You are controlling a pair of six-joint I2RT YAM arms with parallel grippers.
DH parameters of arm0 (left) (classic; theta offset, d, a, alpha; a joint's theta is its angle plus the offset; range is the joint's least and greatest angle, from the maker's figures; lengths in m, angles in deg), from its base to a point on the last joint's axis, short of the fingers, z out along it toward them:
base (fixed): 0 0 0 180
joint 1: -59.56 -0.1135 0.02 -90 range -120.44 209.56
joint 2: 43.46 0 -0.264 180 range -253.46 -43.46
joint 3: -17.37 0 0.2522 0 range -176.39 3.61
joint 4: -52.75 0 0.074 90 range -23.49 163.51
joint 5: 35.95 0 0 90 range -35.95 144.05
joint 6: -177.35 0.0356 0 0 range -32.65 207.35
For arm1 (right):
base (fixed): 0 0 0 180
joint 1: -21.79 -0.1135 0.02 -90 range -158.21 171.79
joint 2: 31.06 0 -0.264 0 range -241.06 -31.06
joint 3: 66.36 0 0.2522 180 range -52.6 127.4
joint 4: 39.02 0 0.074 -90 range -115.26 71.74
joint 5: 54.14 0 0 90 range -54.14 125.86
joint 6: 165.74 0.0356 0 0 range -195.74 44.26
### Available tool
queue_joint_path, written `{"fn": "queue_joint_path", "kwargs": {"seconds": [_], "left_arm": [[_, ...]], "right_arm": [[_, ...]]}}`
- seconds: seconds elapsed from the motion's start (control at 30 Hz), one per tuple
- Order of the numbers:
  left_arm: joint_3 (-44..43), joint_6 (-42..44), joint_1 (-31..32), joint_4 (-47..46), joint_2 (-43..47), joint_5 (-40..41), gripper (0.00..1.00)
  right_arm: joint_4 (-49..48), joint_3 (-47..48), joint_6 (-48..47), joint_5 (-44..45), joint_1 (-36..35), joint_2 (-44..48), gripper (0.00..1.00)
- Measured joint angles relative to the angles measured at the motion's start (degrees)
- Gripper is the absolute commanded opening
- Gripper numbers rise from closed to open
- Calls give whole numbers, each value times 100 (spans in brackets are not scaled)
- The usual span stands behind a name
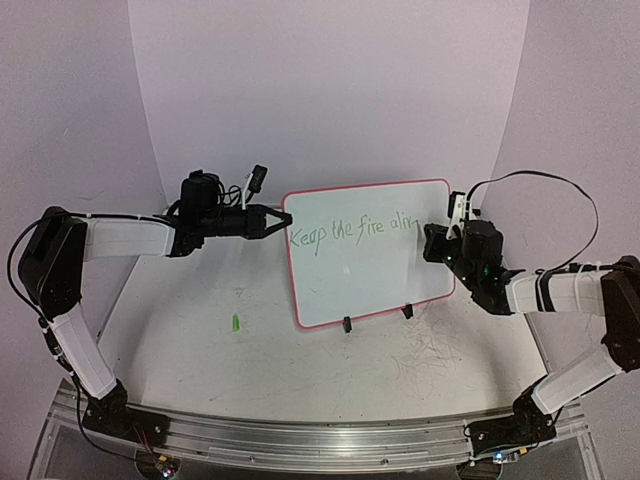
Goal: Write a sentence on the whiteboard
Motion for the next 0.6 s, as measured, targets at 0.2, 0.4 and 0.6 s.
{"fn": "queue_joint_path", "kwargs": {"seconds": [0.2,0.4,0.6], "left_arm": [[0,2,2,0,0,-2,0],[0,7,0,0,0,-4,0],[0,4,0,2,0,-2,0]], "right_arm": [[-52,0,-45,-10,7,0,0],[-126,0,-120,-95,27,-5,0],[-210,0,-151,-202,31,-44,0]]}}
